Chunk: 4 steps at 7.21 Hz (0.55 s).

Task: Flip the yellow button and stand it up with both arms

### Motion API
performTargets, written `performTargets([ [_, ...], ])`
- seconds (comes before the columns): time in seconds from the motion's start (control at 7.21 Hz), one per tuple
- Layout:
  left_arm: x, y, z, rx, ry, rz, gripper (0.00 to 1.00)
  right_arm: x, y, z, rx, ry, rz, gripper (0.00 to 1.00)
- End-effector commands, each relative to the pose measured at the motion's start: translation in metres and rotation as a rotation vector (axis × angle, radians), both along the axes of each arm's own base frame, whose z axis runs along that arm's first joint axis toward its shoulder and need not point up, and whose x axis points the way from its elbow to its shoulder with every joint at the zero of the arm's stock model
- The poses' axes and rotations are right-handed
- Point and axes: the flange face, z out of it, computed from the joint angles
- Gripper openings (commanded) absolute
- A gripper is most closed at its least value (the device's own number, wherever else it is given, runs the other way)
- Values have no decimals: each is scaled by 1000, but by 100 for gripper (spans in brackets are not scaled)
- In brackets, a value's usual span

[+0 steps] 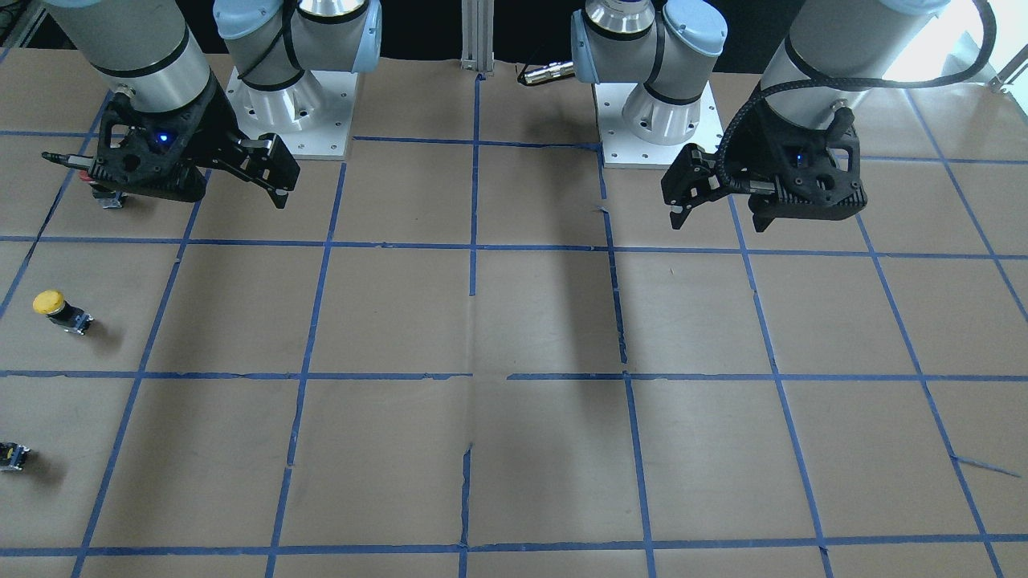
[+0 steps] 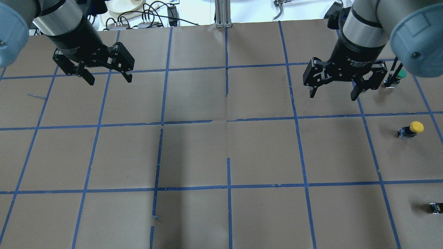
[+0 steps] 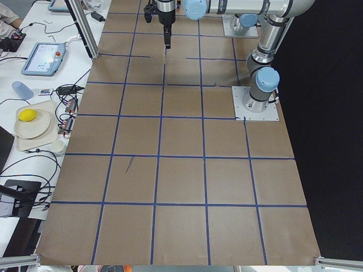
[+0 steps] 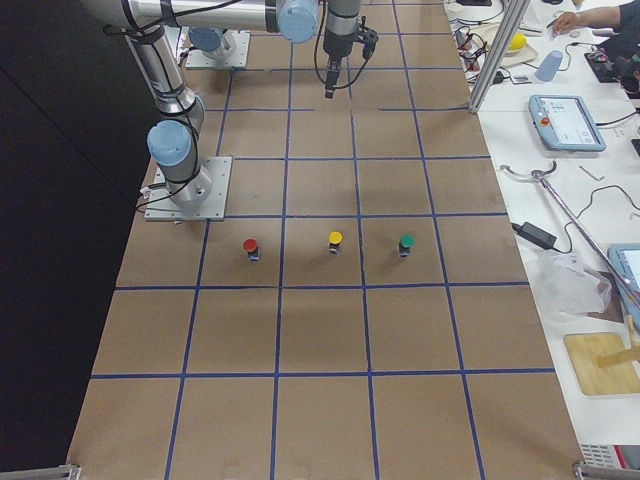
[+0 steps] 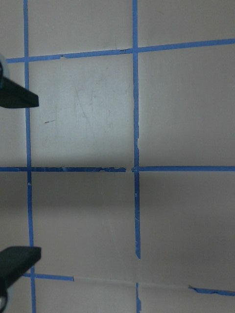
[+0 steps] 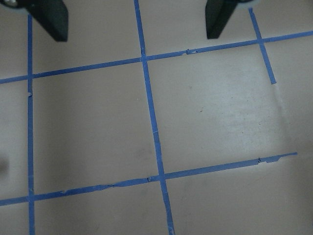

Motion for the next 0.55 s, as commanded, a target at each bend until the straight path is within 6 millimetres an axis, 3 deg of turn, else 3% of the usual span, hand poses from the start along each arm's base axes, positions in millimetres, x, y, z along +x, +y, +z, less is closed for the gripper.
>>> performTargets([
  [0.0, -6, 3, 6, -16, 15, 3, 100, 0, 0, 0, -2, -1, -1, 100],
  [0.42, -21, 11, 2, 0, -1, -27, 100, -7, -2, 0, -3, -5, -15, 100],
])
